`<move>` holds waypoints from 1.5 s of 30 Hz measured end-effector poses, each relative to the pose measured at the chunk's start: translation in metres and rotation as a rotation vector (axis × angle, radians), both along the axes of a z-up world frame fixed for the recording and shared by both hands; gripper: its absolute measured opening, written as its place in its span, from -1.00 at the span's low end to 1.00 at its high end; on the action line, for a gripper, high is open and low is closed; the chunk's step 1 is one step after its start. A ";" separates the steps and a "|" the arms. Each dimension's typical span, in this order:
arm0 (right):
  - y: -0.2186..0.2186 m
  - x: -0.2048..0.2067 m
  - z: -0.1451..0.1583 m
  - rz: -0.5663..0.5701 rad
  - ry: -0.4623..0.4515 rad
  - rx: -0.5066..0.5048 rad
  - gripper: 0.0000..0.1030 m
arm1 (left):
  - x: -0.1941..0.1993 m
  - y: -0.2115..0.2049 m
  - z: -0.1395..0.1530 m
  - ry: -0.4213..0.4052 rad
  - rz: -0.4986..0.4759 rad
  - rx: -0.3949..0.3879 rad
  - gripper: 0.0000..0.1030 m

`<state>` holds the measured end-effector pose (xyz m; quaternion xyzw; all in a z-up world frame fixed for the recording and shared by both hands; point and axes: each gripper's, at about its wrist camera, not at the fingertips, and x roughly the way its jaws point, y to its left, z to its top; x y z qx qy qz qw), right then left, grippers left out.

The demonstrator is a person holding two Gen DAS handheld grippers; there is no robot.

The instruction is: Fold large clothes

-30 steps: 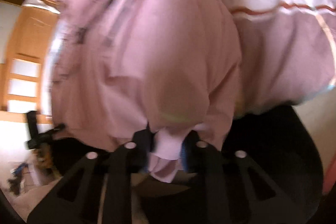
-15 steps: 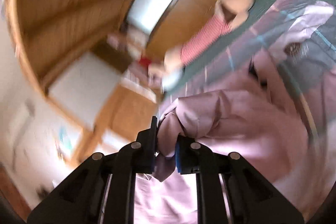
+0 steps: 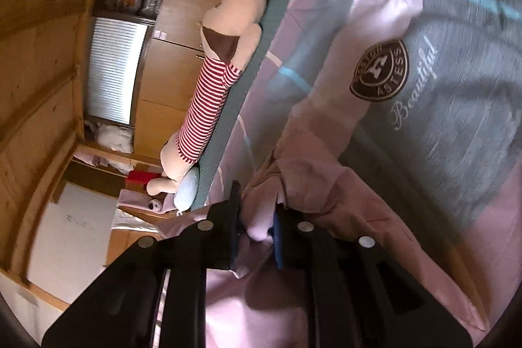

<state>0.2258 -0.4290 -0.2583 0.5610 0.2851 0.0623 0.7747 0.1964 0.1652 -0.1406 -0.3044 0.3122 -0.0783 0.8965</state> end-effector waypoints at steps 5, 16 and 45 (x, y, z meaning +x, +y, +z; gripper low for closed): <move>-0.013 -0.040 0.044 -0.093 -0.086 -0.025 0.72 | -0.014 -0.116 -0.023 0.046 -0.381 0.218 0.93; 0.186 -0.120 0.131 0.306 -0.058 -0.870 0.97 | 0.036 -0.169 -0.050 0.086 -0.287 0.535 0.96; 0.030 0.037 0.066 -0.165 0.527 -0.906 0.92 | 0.072 -0.075 -0.068 0.276 -0.076 0.407 0.96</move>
